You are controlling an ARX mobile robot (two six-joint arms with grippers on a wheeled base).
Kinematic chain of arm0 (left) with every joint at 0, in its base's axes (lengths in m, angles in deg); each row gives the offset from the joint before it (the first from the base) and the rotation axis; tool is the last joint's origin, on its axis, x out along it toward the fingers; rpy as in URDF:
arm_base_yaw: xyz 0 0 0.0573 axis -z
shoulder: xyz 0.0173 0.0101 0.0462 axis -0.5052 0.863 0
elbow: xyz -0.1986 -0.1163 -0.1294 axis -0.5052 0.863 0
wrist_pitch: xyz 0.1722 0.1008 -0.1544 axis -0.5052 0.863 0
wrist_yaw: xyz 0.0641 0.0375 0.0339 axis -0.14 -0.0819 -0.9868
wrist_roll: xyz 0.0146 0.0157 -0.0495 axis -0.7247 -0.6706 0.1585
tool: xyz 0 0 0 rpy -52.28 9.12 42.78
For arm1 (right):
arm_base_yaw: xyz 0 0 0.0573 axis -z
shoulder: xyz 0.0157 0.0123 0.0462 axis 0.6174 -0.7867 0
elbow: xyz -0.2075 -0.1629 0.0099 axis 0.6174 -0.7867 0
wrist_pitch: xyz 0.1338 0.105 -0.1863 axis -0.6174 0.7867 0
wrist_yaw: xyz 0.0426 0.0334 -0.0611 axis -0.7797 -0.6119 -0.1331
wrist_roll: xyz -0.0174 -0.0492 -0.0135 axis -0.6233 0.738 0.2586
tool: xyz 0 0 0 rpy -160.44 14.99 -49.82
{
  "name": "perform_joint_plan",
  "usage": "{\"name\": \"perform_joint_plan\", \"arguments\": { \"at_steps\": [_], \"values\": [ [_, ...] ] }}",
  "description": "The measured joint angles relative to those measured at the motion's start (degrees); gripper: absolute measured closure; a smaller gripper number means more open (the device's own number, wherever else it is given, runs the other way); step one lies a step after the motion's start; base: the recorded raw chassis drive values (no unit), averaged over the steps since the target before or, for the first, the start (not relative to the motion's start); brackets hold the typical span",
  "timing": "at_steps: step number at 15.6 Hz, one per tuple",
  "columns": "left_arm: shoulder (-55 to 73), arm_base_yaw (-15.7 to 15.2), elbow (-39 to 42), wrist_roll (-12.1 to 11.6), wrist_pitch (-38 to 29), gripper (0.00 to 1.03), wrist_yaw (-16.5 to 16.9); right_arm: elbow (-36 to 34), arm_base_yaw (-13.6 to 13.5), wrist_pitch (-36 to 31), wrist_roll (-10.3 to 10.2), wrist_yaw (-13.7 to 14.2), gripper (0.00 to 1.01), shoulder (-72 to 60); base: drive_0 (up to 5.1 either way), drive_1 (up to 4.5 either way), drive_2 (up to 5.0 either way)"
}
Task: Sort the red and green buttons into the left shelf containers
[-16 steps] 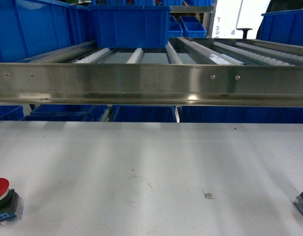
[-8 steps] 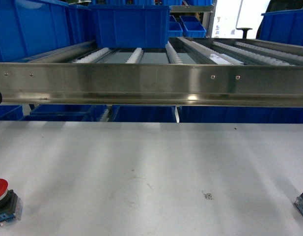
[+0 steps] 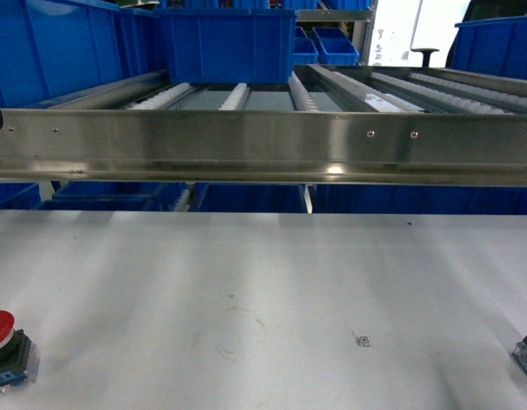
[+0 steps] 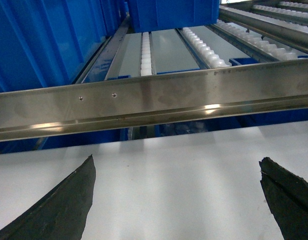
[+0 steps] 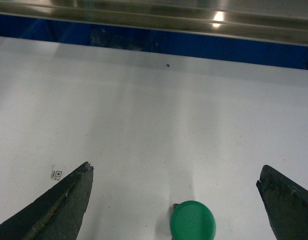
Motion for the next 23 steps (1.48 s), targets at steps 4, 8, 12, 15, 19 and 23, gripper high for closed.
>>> {"name": "perform_joint_plan", "arguments": {
  "at_steps": [4,8,12,15,19,23],
  "values": [
    [0.0,0.0,0.0,-0.1,0.0,0.05,-0.1,0.4,-0.1,4.6,0.3,-3.2,0.03,-3.3,0.0,0.00,0.0],
    [0.0,0.0,0.0,-0.1,0.0,0.05,-0.2,1.9,1.4,4.6,2.9,-2.7,0.03,-9.9,0.0,0.00,0.0],
    [0.0,0.0,0.0,-0.1,0.1,0.05,-0.2,2.6,3.3,2.6,5.2,-2.3,0.03,-14.3,0.0,0.00,0.0],
    [0.0,0.0,0.0,-0.1,0.1,0.05,-0.1,2.4,3.3,-0.2,6.5,-1.4,0.03,-18.3,0.0,0.00,0.0],
    [0.0,0.0,0.0,-0.1,0.1,0.05,-0.2,1.5,3.8,-3.6,7.7,-0.3,0.03,-22.5,0.0,0.00,0.0],
    [0.0,0.0,0.0,-0.1,0.1,0.05,-0.2,1.1,4.0,-5.0,7.7,-0.9,0.24,-25.0,0.0,0.00,0.0]
  ]
}}
